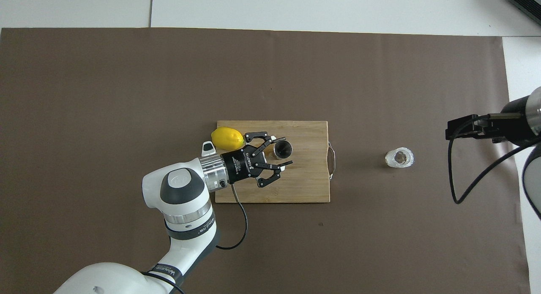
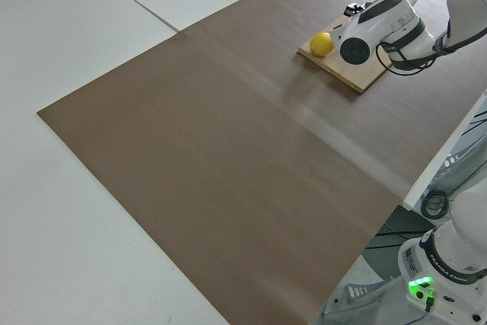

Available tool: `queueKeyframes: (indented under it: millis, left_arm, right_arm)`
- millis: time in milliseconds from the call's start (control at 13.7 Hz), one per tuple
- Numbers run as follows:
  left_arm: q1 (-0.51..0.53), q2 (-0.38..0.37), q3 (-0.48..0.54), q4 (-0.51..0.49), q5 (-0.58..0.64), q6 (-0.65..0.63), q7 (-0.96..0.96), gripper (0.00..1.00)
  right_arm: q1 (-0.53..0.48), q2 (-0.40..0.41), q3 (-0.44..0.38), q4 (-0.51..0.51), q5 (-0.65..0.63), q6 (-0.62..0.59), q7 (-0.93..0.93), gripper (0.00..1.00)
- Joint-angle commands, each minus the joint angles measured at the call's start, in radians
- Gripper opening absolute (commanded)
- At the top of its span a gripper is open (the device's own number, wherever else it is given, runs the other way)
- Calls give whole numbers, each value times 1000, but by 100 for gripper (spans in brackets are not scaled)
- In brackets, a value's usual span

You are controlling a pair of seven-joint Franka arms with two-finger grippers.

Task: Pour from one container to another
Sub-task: 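Withdraw the left gripper from the steel cup toward the robot's side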

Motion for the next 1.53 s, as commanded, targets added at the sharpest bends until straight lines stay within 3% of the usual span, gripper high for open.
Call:
queueKeyframes:
  millis: [0, 511, 730, 1022, 1460]
  left_arm:
    - [-13, 7, 5, 11, -26, 23, 34, 100]
    - [7, 4, 6, 34, -10, 7, 20, 100]
    - [67, -31, 8, 40, 86, -53, -44, 100]
    - [171, -90, 11, 54, 342, -150, -190, 100]
    - [300, -116, 21, 145, 900, -314, -244, 100]
  right_arm:
    - [-9, -28, -4, -28, 30, -4, -33, 100]
    - [-7, -28, -7, -27, 30, -1, -24, 100]
    - [-9, -28, -7, -27, 30, 3, -28, 100]
    - [2, -28, -7, -25, 30, 8, -30, 100]
    - [2, -28, -5, -25, 30, -1, -33, 100]
